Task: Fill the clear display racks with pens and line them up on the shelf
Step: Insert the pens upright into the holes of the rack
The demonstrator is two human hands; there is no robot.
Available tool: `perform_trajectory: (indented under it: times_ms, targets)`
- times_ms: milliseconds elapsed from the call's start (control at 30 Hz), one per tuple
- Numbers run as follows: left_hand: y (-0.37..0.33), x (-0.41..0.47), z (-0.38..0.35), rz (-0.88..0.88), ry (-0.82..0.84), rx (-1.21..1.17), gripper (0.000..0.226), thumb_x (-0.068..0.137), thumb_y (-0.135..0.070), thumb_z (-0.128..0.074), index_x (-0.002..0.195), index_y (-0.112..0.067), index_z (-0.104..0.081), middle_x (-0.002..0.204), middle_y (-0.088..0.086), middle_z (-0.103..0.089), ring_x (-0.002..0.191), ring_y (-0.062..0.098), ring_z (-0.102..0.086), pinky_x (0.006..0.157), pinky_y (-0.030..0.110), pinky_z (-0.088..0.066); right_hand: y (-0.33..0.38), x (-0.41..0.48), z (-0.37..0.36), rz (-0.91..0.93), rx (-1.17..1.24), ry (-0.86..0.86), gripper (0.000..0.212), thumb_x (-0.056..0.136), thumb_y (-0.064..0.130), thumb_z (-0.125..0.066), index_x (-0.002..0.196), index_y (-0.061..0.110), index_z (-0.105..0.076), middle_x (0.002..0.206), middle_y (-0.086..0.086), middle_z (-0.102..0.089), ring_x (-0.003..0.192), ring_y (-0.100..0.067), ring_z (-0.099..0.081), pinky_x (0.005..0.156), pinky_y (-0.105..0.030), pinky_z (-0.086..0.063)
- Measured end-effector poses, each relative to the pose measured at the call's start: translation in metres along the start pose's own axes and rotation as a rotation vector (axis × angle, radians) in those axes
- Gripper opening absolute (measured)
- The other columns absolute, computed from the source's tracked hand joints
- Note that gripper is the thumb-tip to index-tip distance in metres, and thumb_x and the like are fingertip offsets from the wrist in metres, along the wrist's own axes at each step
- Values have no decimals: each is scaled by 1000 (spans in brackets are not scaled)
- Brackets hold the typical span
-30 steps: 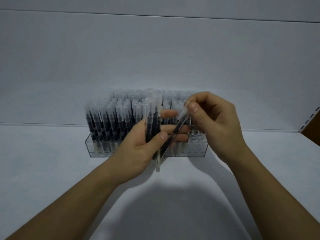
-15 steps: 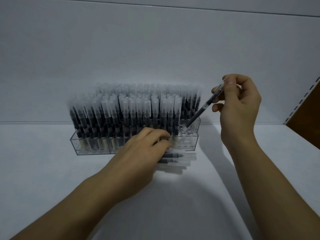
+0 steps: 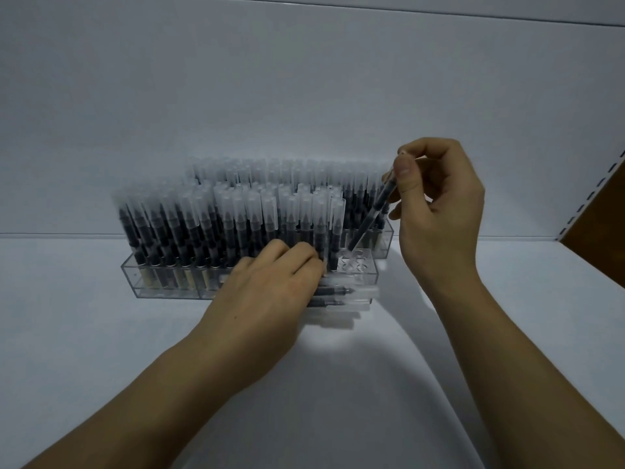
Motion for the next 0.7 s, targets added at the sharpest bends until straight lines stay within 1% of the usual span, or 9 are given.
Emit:
perform_trajectory:
  times_ms: [133,233,400,533,600,700]
  targets:
    - [-1,1,1,23,20,-19,47,84,-1,-53,122,-28,-54,121,-13,-49,102,15,-43,74,34,-45,-3,0,-2,-6,-19,35,1,103,23,-60,104,23,-60,87,0,-67,80,-27,-67,61,-52,-55]
    - [-2,2,3,33,26,-29,47,88,-3,-50,126,-30,-51,125,-14,-45,107,14,-40,80,35,-44,-6,-1,-4,3,-41,87,2,102,22,-61,103,24,-61,84,3,-66,79,-24,-66,63,-50,-56]
    - [-5,1,4,34,22,-40,46,92,-4,-48,131,-29,-49,129,-14,-42,110,14,-37,81,33,-40,-10,-5,-8,12,-81,154,3,102,22,-63,104,22,-63,82,8,-65,77,-19,-65,66,-46,-56]
    - [-5,1,5,45,31,-43,47,94,-6,-47,134,-30,-47,133,-15,-39,113,13,-35,83,31,-36,-14,-7,-13,10,-103,172,4,102,24,-64,105,22,-65,81,10,-65,75,-14,-63,64,-35,-54]
    - [-6,1,5,47,35,-38,47,94,-7,-47,135,-30,-47,134,-14,-39,113,13,-35,84,32,-37,-15,-8,-16,7,-100,187,3,101,23,-64,104,22,-65,80,12,-64,74,-11,-62,64,-26,-51]
    - [-8,2,6,45,31,-26,46,94,-8,-48,135,-29,-47,134,-13,-40,113,14,-35,83,32,-38,-19,-11,-20,-6,-95,215,4,100,22,-66,104,21,-67,78,14,-63,72,-8,-59,62,-19,-45]
Point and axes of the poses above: each hand's wrist, its own x-axis towards the middle knuckle, its own z-axis out of the back of the hand, y = z × x, the point moved 2 cm from there along x, towards the middle knuckle
